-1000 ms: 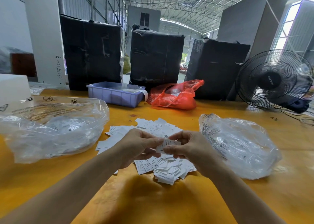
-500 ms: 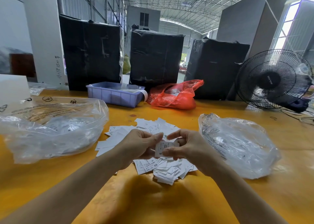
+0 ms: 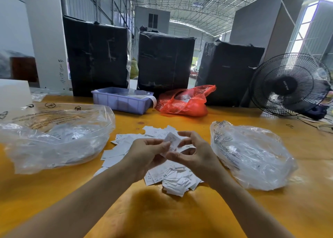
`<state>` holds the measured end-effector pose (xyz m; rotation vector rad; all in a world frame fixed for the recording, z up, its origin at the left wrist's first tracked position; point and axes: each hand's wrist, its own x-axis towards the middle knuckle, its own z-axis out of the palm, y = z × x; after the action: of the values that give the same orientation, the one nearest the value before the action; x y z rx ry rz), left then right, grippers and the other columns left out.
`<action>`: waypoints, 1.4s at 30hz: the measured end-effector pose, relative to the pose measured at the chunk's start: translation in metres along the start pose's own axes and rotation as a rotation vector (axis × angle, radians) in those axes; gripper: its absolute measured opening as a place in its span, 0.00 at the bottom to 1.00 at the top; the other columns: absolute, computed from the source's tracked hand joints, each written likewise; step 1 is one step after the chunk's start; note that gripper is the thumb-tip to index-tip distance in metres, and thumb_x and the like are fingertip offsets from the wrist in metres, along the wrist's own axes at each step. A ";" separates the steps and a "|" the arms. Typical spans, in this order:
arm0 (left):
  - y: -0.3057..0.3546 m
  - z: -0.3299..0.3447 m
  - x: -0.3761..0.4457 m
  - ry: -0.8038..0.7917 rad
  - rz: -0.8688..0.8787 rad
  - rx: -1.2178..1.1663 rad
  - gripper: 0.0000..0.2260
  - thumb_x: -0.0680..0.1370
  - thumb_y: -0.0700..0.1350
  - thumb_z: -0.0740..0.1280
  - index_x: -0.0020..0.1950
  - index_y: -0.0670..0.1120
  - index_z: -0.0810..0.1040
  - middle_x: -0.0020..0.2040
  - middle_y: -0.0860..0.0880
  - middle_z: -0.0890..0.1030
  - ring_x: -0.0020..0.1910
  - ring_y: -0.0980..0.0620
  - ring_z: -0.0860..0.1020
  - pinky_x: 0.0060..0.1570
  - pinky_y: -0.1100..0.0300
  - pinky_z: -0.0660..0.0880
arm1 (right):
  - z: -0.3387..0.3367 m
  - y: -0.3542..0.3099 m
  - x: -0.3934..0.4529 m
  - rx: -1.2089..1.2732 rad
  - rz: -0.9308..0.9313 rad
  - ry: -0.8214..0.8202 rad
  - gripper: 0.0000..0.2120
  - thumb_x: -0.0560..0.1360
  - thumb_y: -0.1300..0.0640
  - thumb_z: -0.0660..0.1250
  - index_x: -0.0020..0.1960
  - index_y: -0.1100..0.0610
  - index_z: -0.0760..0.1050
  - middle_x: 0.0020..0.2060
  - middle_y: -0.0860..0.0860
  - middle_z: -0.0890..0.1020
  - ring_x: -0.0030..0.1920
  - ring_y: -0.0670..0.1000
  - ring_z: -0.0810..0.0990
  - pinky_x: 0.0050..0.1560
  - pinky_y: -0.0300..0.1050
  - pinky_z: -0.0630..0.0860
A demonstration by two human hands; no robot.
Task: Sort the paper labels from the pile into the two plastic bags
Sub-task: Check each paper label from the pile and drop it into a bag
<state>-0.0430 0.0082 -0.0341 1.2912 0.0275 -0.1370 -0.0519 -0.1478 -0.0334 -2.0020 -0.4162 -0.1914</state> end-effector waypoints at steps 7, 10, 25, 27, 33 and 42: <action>0.000 0.001 0.000 0.032 0.012 -0.066 0.05 0.74 0.38 0.68 0.45 0.36 0.79 0.40 0.39 0.84 0.36 0.47 0.83 0.31 0.61 0.80 | 0.008 0.003 -0.001 0.081 -0.069 0.042 0.28 0.69 0.64 0.74 0.66 0.53 0.70 0.52 0.52 0.80 0.42 0.52 0.84 0.47 0.49 0.82; 0.003 0.000 0.001 0.014 0.000 -0.054 0.10 0.75 0.42 0.67 0.49 0.34 0.78 0.44 0.37 0.83 0.38 0.47 0.83 0.32 0.60 0.80 | 0.005 0.004 0.001 0.160 -0.047 0.051 0.25 0.68 0.66 0.74 0.63 0.54 0.73 0.50 0.53 0.81 0.41 0.54 0.84 0.46 0.49 0.82; -0.004 -0.004 0.006 0.055 0.149 0.258 0.14 0.75 0.47 0.68 0.44 0.35 0.82 0.38 0.43 0.85 0.36 0.49 0.84 0.31 0.60 0.79 | -0.005 0.009 0.007 0.224 -0.036 0.039 0.03 0.72 0.64 0.70 0.44 0.59 0.82 0.34 0.54 0.84 0.33 0.46 0.82 0.40 0.39 0.80; -0.005 -0.005 0.006 0.051 0.159 0.279 0.15 0.75 0.47 0.68 0.44 0.33 0.81 0.38 0.42 0.85 0.36 0.49 0.84 0.31 0.60 0.79 | -0.005 0.007 0.007 0.208 -0.018 0.018 0.05 0.72 0.58 0.70 0.44 0.60 0.82 0.34 0.55 0.84 0.33 0.46 0.81 0.40 0.41 0.81; -0.005 -0.003 0.007 0.072 0.212 0.357 0.15 0.76 0.46 0.68 0.45 0.31 0.80 0.38 0.39 0.84 0.35 0.47 0.84 0.30 0.59 0.79 | -0.004 0.004 0.004 0.129 0.052 -0.073 0.20 0.64 0.46 0.71 0.41 0.64 0.81 0.34 0.57 0.83 0.31 0.47 0.79 0.35 0.38 0.76; -0.003 -0.004 0.005 0.044 0.222 0.436 0.17 0.76 0.48 0.68 0.45 0.32 0.81 0.39 0.40 0.84 0.37 0.46 0.84 0.34 0.56 0.81 | -0.009 0.005 0.004 0.197 0.085 -0.044 0.06 0.71 0.56 0.71 0.46 0.58 0.83 0.34 0.50 0.84 0.31 0.45 0.78 0.36 0.38 0.75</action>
<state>-0.0385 0.0109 -0.0389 1.7219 -0.1139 0.0814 -0.0462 -0.1569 -0.0319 -1.8281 -0.3631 -0.0507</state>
